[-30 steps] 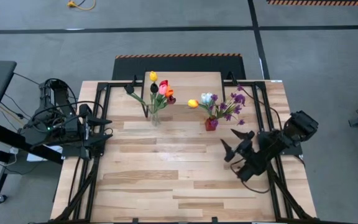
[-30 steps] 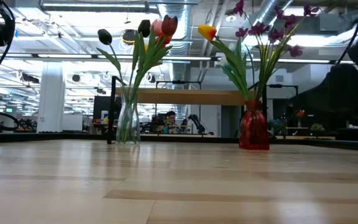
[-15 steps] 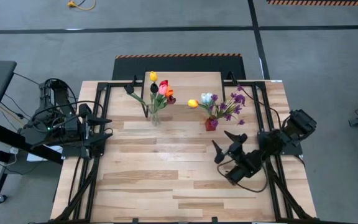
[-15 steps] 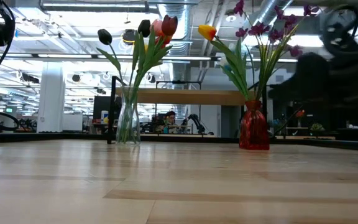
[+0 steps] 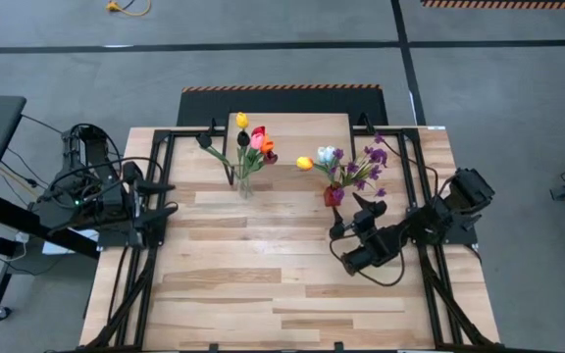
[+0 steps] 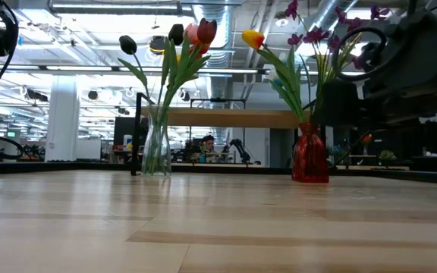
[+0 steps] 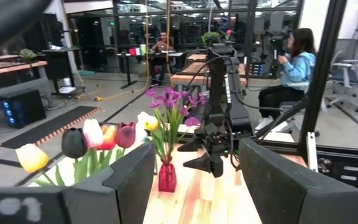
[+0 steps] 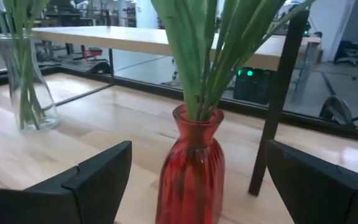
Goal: Pick and place flowers into a vace then onto a shelf
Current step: Put the red vase on the shelf
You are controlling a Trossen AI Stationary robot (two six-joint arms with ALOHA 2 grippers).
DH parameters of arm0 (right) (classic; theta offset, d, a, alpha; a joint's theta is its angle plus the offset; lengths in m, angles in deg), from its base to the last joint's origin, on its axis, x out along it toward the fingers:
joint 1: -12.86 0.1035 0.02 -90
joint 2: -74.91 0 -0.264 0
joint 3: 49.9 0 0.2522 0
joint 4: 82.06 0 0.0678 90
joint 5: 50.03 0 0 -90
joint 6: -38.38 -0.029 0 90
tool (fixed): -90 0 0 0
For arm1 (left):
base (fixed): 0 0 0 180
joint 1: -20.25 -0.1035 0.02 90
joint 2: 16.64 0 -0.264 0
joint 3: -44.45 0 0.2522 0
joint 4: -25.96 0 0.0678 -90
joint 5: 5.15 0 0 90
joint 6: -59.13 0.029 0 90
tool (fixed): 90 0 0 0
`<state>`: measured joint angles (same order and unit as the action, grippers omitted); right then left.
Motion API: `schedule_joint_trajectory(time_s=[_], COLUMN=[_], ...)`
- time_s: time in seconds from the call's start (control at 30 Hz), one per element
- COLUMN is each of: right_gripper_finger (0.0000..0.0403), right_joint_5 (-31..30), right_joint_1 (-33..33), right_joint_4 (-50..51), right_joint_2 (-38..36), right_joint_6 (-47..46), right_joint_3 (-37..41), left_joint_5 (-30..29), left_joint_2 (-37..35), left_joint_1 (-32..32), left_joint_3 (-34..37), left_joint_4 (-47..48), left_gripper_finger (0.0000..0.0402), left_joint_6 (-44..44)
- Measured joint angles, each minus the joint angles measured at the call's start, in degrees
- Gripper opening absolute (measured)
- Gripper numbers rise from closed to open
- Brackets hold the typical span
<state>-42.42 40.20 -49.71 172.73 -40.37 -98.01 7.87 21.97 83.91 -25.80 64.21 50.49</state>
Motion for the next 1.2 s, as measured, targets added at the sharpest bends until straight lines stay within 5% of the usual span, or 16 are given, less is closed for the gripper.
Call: schedule_joint_trajectory(time_s=[0.73,1.2], right_gripper_finger=[0.0356,0.0356], right_joint_5=[-1.78,-3.06], right_joint_1=[-2.12,-3.04], right_joint_4=[-9.20,-8.54], right_joint_2=[5.34,6.43], right_joint_6=[2.24,0.69], right_joint_3=[0.01,0.02], left_joint_5=[-3.05,-3.24], left_joint_2=[0.00,0.00], left_joint_1=[0.00,0.00], left_joint_3=[0.00,-0.04], left_joint_4=[-0.39,-8.50], left_gripper_finger=[0.0222,0.0222], left_joint_6=[0.16,8.30])
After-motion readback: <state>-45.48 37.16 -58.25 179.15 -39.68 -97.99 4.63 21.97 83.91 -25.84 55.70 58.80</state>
